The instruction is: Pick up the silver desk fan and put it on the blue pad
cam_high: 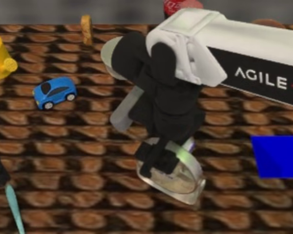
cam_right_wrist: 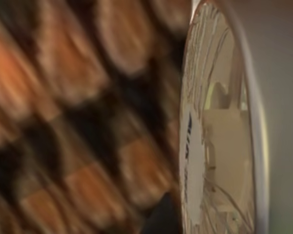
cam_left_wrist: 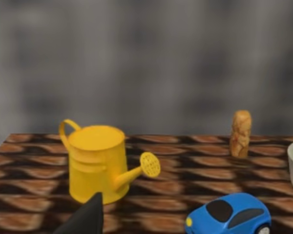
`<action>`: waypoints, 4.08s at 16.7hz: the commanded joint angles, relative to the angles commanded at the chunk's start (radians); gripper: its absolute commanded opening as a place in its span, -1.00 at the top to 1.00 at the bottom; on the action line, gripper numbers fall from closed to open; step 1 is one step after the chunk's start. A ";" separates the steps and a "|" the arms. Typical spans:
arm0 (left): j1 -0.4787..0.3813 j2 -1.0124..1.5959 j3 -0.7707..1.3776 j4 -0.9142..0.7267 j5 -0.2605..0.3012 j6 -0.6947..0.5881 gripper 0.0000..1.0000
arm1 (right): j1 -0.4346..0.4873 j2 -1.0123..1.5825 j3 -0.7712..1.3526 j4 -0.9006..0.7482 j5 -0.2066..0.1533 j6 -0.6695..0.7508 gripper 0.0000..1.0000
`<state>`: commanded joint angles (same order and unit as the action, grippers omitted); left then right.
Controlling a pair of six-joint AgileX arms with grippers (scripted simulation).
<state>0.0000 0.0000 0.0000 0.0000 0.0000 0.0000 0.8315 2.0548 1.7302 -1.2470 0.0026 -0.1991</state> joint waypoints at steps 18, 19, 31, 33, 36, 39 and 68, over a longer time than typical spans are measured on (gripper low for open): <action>0.000 0.000 0.000 0.000 0.000 0.000 -1.00 | 0.002 0.005 0.077 -0.075 0.000 0.001 1.00; 0.000 0.000 0.000 0.000 0.000 0.000 -1.00 | 0.003 0.006 0.116 -0.112 0.000 0.001 1.00; 0.000 0.000 0.000 0.000 0.000 0.000 -1.00 | -0.061 -0.022 0.159 -0.200 -0.001 -0.108 1.00; 0.000 0.000 0.000 0.000 0.000 0.000 -1.00 | -0.121 -0.050 0.122 -0.197 -0.001 -0.224 1.00; 0.000 0.000 0.000 0.000 0.000 0.000 -1.00 | -0.239 -0.112 0.052 -0.187 -0.001 -0.455 1.00; 0.000 0.000 0.000 0.000 0.000 0.000 -1.00 | -0.371 -0.186 -0.032 -0.172 -0.002 -0.711 1.00; 0.000 0.000 0.000 0.000 0.000 0.000 -1.00 | -0.638 -0.332 -0.334 0.005 -0.004 -1.164 0.25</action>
<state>0.0000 0.0000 0.0000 0.0000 0.0000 0.0000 0.1936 1.7228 1.3964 -1.2416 -0.0018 -1.3628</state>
